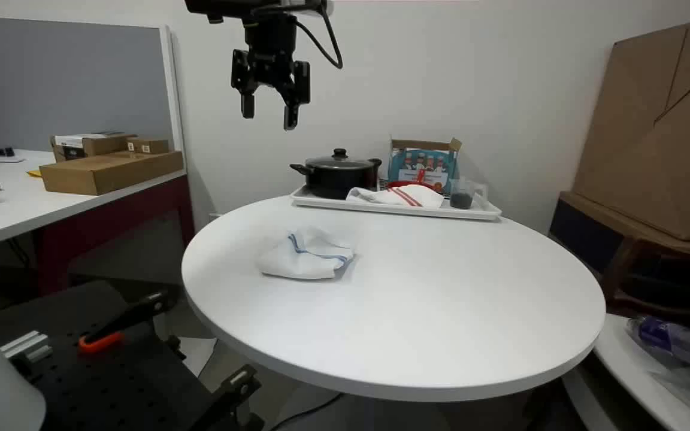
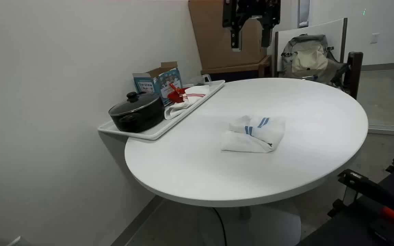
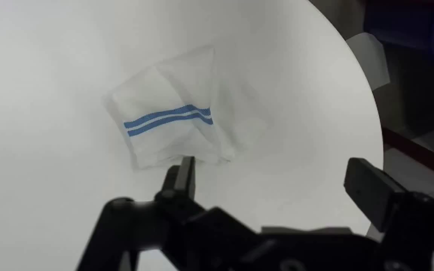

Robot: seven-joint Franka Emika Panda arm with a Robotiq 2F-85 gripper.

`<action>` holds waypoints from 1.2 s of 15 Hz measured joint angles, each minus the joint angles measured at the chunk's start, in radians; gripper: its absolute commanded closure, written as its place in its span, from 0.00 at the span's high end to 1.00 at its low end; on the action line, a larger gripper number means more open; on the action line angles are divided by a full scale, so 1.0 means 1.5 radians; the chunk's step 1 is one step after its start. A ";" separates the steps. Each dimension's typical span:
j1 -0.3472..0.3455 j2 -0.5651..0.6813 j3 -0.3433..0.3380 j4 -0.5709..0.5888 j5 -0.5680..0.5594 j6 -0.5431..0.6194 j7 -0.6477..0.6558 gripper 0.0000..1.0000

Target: Slide the white towel across the table.

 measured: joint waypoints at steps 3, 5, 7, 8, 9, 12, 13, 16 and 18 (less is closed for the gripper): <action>-0.001 0.001 0.002 -0.003 0.000 0.000 0.000 1.00; 0.000 0.011 0.015 -0.033 0.000 0.012 0.006 1.00; 0.000 0.040 0.027 -0.072 0.000 0.063 0.019 1.00; -0.001 0.061 0.028 -0.088 0.000 0.098 0.023 1.00; -0.003 0.085 0.029 -0.099 -0.002 0.139 0.025 1.00; -0.018 0.162 0.029 -0.108 -0.033 0.249 0.028 1.00; -0.023 0.186 0.029 -0.104 -0.044 0.271 0.029 1.00; -0.036 0.253 0.027 -0.075 -0.056 0.297 0.028 1.00; -0.042 0.298 0.026 -0.041 -0.056 0.298 0.028 1.00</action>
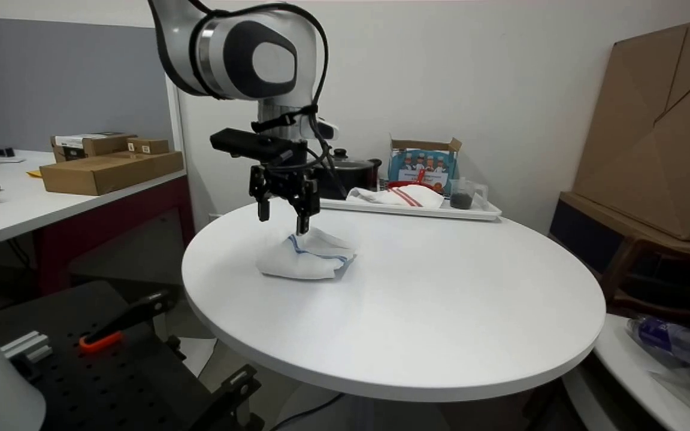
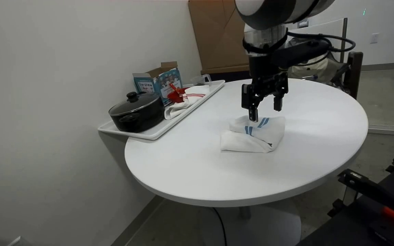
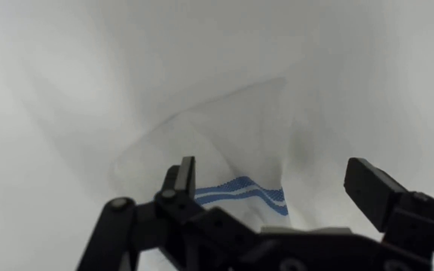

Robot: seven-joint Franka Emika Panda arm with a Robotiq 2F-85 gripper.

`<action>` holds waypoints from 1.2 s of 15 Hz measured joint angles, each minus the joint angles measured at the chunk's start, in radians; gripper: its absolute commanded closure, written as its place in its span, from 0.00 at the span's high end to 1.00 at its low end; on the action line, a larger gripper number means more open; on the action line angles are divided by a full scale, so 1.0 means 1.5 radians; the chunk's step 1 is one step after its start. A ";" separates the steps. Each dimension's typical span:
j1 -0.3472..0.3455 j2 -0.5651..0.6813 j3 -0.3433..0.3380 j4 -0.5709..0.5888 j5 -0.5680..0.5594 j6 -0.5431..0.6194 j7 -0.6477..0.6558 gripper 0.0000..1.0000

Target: Slide the white towel across the table.

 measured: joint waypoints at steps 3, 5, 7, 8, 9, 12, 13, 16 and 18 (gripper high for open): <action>-0.013 0.073 0.000 0.062 0.001 0.000 0.000 1.00; -0.020 0.119 0.000 0.105 0.001 0.000 0.000 0.96; -0.021 0.163 -0.001 0.141 0.000 0.000 0.000 0.71; -0.021 0.184 -0.001 0.155 -0.001 0.000 0.001 0.68; -0.019 0.202 -0.001 0.167 -0.001 0.001 0.001 0.60; -0.011 0.238 0.000 0.183 -0.004 0.020 0.003 0.37; -0.006 0.241 0.000 0.183 -0.008 0.028 0.003 0.30; 0.011 0.241 0.002 0.177 -0.020 0.042 0.003 0.38; 0.018 0.240 0.004 0.170 -0.026 0.048 0.003 0.53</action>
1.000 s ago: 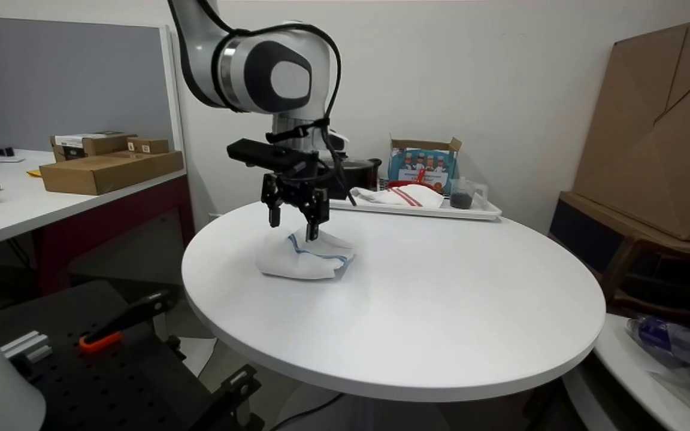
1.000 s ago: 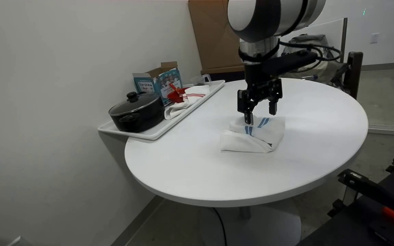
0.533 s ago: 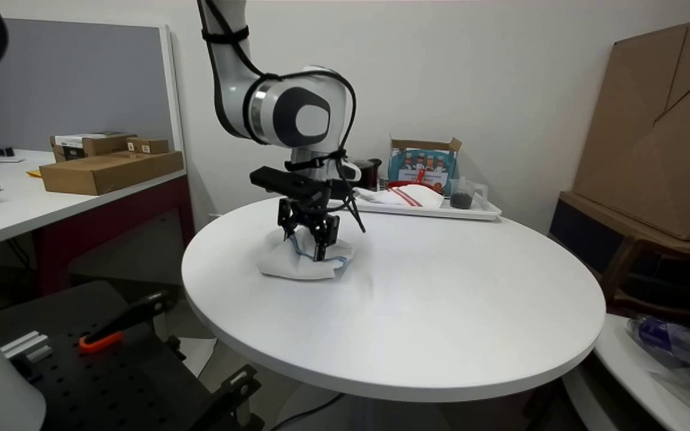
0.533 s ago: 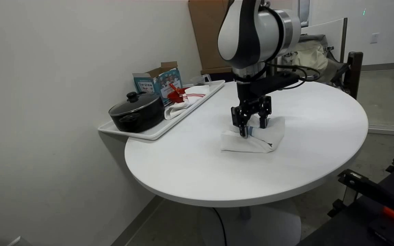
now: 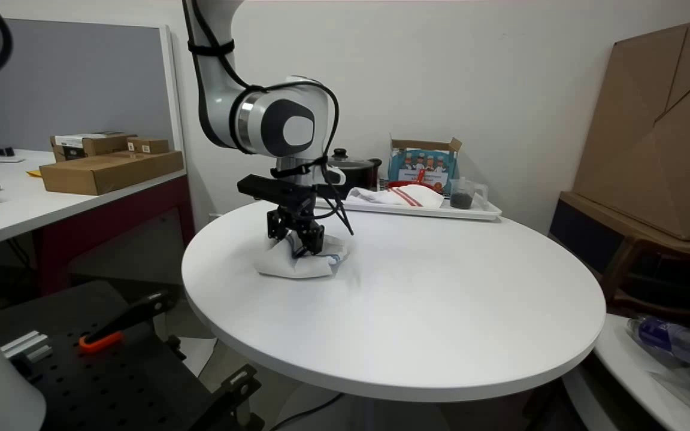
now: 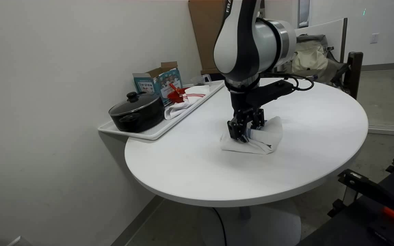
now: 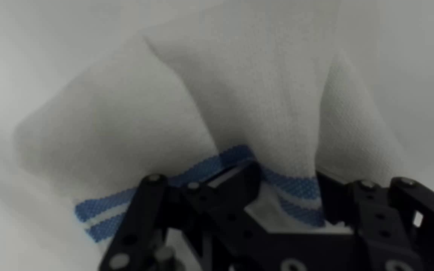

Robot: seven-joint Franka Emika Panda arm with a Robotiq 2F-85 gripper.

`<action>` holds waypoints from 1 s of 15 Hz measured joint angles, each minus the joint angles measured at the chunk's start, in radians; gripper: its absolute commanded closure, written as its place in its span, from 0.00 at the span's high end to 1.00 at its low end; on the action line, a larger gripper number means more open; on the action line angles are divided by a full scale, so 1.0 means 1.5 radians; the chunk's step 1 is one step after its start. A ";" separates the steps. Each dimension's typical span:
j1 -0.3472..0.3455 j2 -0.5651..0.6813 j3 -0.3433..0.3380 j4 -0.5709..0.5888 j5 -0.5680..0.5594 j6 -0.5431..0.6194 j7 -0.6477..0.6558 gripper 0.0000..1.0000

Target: Slide the white towel across the table.

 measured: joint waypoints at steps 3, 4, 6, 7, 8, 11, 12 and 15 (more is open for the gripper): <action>0.000 -0.009 0.005 -0.013 -0.003 0.000 -0.001 0.73; -0.002 -0.016 0.007 -0.019 -0.003 0.000 -0.002 0.79; -0.014 -0.033 0.019 -0.034 0.001 0.000 -0.005 0.58; -0.023 -0.042 0.028 -0.042 0.006 0.000 -0.008 0.48; -0.033 -0.052 0.037 -0.052 0.011 0.000 -0.013 0.45; -0.054 -0.076 0.052 -0.078 0.020 0.000 -0.020 0.23; -0.058 -0.081 0.052 -0.085 0.020 0.000 -0.021 0.16; -0.061 -0.087 0.047 -0.101 0.019 0.000 -0.021 0.00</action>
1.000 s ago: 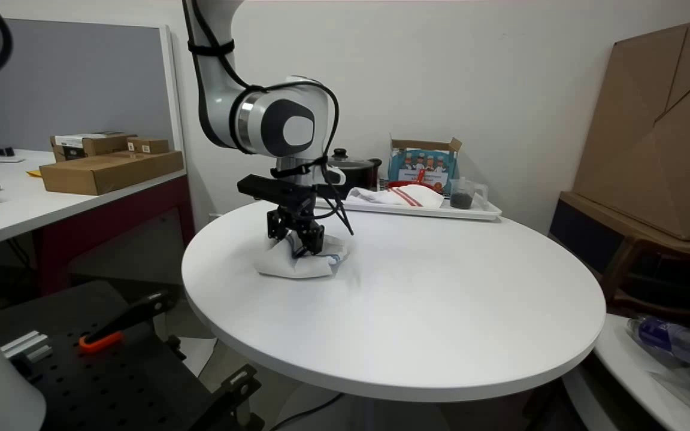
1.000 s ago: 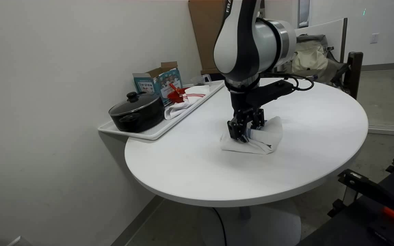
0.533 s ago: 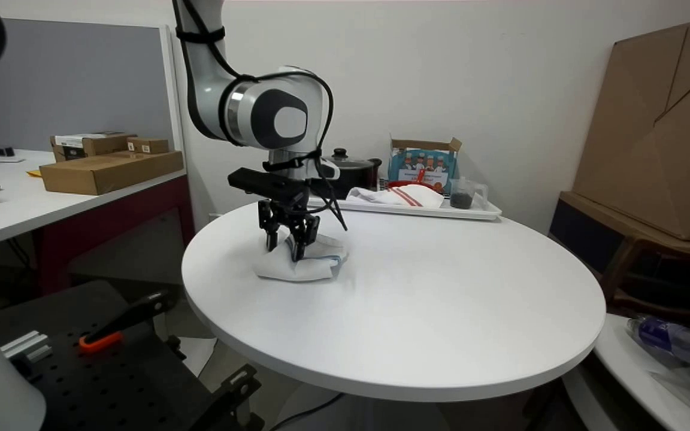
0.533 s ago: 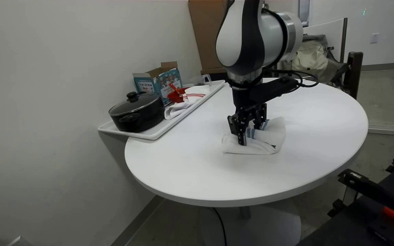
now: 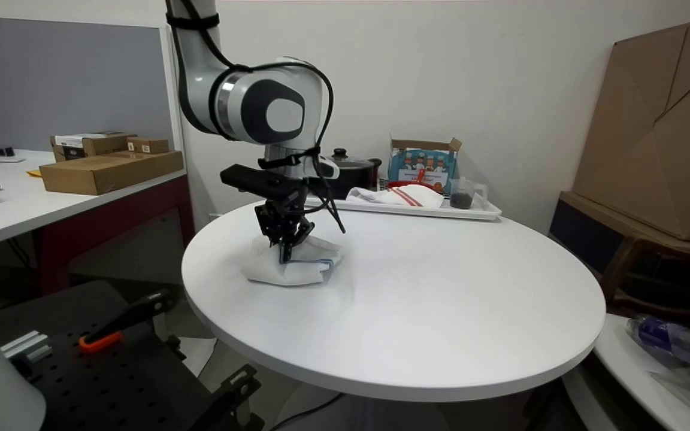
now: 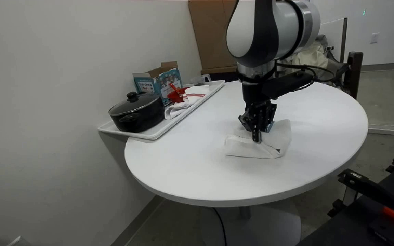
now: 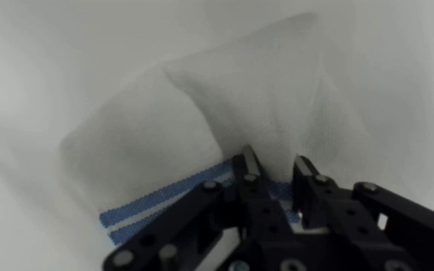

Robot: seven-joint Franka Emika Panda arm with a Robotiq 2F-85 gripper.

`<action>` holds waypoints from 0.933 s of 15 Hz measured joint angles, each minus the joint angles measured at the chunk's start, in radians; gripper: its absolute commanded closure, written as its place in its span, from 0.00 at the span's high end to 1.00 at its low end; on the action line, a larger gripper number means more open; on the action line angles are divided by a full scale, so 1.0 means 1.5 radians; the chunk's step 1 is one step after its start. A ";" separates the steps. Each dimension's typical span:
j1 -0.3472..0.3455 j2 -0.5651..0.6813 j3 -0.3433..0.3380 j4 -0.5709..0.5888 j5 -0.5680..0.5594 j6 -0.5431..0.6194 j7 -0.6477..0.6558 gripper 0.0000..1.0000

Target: Slide the white towel across the table.

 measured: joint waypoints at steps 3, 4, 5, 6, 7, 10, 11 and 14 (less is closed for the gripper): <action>0.002 0.000 -0.024 -0.007 -0.011 0.000 0.001 0.02; 0.002 0.000 -0.038 -0.007 -0.017 0.000 0.002 0.02; 0.002 0.000 -0.054 -0.007 -0.025 0.000 0.004 0.02; 0.000 -0.001 -0.073 -0.007 -0.030 0.001 0.005 0.02; -0.003 -0.002 -0.092 -0.007 -0.034 0.001 0.005 0.02; -0.026 -0.011 -0.152 -0.012 -0.049 0.004 0.005 0.02; -0.036 -0.014 -0.168 -0.015 -0.053 0.004 0.005 0.02; -0.064 -0.015 -0.176 -0.015 -0.053 0.003 0.004 0.02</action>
